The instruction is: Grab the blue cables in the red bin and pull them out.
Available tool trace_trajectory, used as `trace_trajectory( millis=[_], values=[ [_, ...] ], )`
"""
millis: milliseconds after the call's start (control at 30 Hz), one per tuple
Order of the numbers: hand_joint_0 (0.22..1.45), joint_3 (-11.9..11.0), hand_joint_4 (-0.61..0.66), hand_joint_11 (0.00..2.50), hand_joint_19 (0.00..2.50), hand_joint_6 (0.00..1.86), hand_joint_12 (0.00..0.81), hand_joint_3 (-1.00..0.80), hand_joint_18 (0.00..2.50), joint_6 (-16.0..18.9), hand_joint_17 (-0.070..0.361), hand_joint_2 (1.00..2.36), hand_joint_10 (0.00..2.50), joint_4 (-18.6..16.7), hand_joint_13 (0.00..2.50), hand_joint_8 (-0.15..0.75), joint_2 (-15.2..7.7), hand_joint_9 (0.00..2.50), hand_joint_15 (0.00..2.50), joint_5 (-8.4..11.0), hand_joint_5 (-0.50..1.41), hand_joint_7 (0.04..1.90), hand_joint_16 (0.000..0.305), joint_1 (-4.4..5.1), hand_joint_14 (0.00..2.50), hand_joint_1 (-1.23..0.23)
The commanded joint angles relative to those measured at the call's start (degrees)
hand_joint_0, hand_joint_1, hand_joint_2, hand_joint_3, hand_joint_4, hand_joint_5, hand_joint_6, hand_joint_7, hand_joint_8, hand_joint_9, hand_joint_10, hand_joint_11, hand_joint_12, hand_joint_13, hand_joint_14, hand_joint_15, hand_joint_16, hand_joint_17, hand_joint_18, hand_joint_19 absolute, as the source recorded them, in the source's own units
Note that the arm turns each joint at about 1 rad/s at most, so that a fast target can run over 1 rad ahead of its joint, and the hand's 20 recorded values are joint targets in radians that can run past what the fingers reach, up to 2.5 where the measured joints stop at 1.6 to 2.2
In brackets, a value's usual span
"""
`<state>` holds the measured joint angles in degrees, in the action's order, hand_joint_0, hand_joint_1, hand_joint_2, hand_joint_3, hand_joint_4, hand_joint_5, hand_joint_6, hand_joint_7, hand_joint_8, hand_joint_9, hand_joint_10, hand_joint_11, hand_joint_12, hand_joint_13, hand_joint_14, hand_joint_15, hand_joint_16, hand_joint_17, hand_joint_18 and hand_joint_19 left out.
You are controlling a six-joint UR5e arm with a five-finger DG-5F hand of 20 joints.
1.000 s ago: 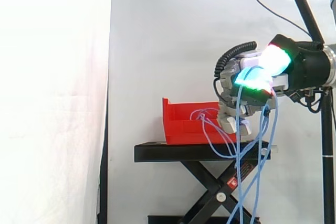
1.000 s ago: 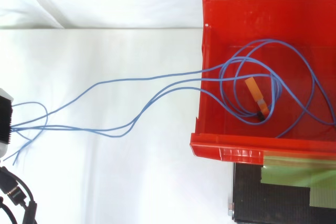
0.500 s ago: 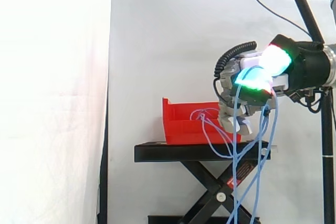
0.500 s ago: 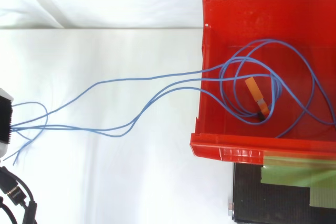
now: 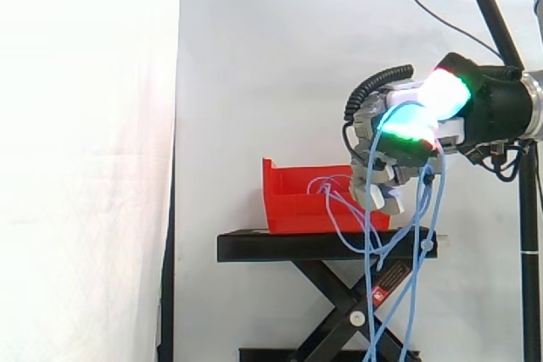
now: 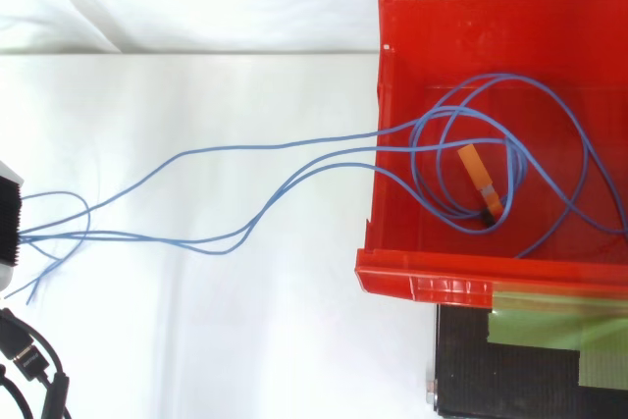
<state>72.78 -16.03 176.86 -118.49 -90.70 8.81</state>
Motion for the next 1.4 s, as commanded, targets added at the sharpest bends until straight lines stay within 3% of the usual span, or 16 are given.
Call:
trace_trajectory(
  millis=[0,1367],
  values=[
    [0.73,0.00,0.20,0.87,0.97,0.08,0.318,-1.00,0.80,-0.01,0.109,1.00,0.03,-0.03,0.88,0.209,0.01,1.06,0.68,-0.09,1.09,0.89,0.049,-0.02,0.03,-1.04],
    [0.74,0.00,0.19,0.87,0.96,0.10,0.317,-1.00,0.80,-0.27,0.109,1.00,0.03,-1.35,0.88,0.204,0.01,1.06,0.69,0.26,1.07,0.89,0.048,0.33,0.03,-1.05]
  ],
)
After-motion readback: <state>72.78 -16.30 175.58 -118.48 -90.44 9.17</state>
